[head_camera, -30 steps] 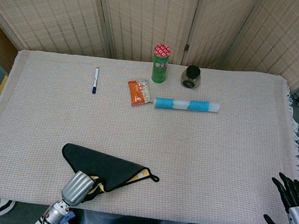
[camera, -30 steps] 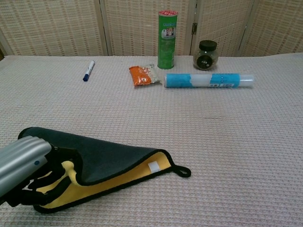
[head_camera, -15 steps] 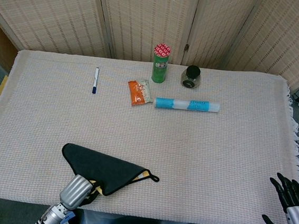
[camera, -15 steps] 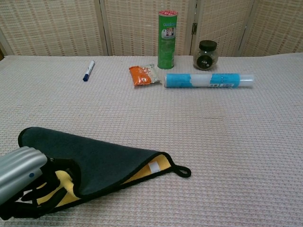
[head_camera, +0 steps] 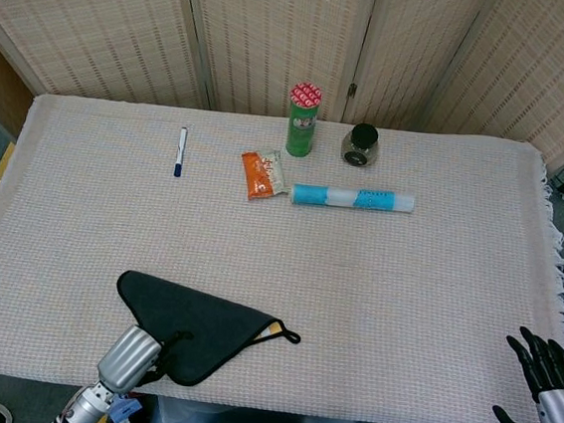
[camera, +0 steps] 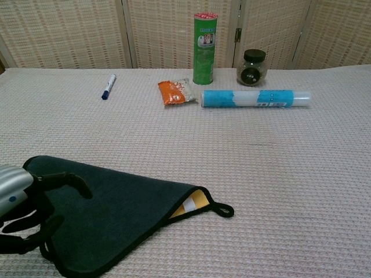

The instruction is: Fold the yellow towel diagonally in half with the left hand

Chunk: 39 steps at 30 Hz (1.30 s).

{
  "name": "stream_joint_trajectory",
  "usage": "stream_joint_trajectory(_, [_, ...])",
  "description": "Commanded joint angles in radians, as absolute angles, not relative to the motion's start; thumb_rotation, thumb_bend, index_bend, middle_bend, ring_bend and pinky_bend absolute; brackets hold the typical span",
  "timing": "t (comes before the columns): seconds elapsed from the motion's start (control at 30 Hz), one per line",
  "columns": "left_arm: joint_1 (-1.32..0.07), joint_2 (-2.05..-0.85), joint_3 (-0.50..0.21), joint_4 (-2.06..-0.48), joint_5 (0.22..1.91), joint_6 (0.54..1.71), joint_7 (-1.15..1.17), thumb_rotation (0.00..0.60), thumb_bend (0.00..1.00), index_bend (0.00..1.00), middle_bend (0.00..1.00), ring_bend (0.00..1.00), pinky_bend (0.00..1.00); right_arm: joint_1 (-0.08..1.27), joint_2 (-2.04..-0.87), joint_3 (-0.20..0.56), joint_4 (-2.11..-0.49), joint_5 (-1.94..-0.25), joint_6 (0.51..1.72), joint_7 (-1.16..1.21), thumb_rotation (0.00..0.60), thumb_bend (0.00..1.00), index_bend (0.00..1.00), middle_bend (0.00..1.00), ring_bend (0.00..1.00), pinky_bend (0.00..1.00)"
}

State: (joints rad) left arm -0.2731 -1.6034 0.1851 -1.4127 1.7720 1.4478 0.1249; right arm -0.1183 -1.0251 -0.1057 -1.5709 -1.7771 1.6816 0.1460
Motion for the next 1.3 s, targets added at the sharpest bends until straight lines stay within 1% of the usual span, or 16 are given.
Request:
stream_joint_trajectory(0.03, [-0.268, -1.569, 0.179, -1.452, 1.756, 1.445, 0.114, 0.600, 0.58, 0.42, 1.00, 1.00, 1.00, -0.117, -1.025, -0.106, -1.571, -1.778, 1.680, 0.146, 0.600, 0.24, 0.00, 0.00, 0.00, 0.00])
stream_joint_trajectory(0.17, [-0.256, -1.517, 0.192, -1.510, 1.744, 1.438, 0.100, 0.600, 0.58, 0.43, 1.00, 1.00, 1.00, -0.116, -1.025, -0.106, -1.570, -1.777, 1.679, 0.146, 0.600, 0.24, 0.00, 0.00, 0.00, 0.00])
stream_joint_trajectory(0.3, [-0.233, -1.500, 0.210, -1.527, 1.739, 1.434, 0.124, 0.600, 0.58, 0.43, 1.00, 1.00, 1.00, -0.110, -1.025, -0.107, -1.571, -1.777, 1.668, 0.144, 0.600, 0.24, 0.00, 0.00, 0.00, 0.00])
stream_joint_trajectory(0.53, [-0.214, -1.497, 0.220, -1.523, 1.719, 1.398, 0.144, 0.600, 0.58, 0.40, 1.00, 1.00, 1.00, -0.110, -1.025, -0.109, -1.571, -1.786, 1.676, 0.143, 0.600, 0.24, 0.00, 0.00, 0.00, 0.00])
stream_joint_trajectory(0.63, [-0.213, -1.490, 0.222, -1.537, 1.702, 1.367, 0.176, 0.600, 0.59, 0.36, 1.00, 1.00, 1.00, -0.109, -1.025, -0.111, -1.571, -1.789, 1.675, 0.142, 0.600, 0.24, 0.00, 0.00, 0.00, 0.00])
stream_joint_trajectory(0.73, [-0.216, -1.481, 0.216, -1.556, 1.677, 1.330, 0.206, 0.600, 0.62, 0.32, 1.00, 1.00, 1.00, -0.108, -1.026, -0.112, -1.571, -1.792, 1.674, 0.140, 0.600, 0.24, 0.00, 0.00, 0.00, 0.00])
stream_joint_trajectory(0.93, [-0.215, -1.470, 0.197, -1.564, 1.643, 1.302, 0.237, 0.600, 0.62, 0.28, 1.00, 1.00, 1.00, -0.105, -1.026, -0.112, -1.571, -1.786, 1.669, 0.141, 0.600, 0.24, 0.00, 0.00, 0.00, 0.00])
stream_joint_trajectory(1.07, [-0.225, -1.455, 0.171, -1.562, 1.608, 1.275, 0.249, 0.600, 0.62, 0.27, 1.00, 1.00, 1.00, -0.102, -1.025, -0.112, -1.573, -1.787, 1.664, 0.140, 0.600, 0.24, 0.00, 0.00, 0.00, 0.00])
stream_joint_trajectory(1.3, [-0.232, -1.461, 0.184, -1.545, 1.578, 1.205, 0.269, 0.600, 0.62, 0.27, 1.00, 1.00, 1.00, -0.098, -1.027, -0.111, -1.573, -1.783, 1.658, 0.141, 0.600, 0.24, 0.00, 0.00, 0.00, 0.00])
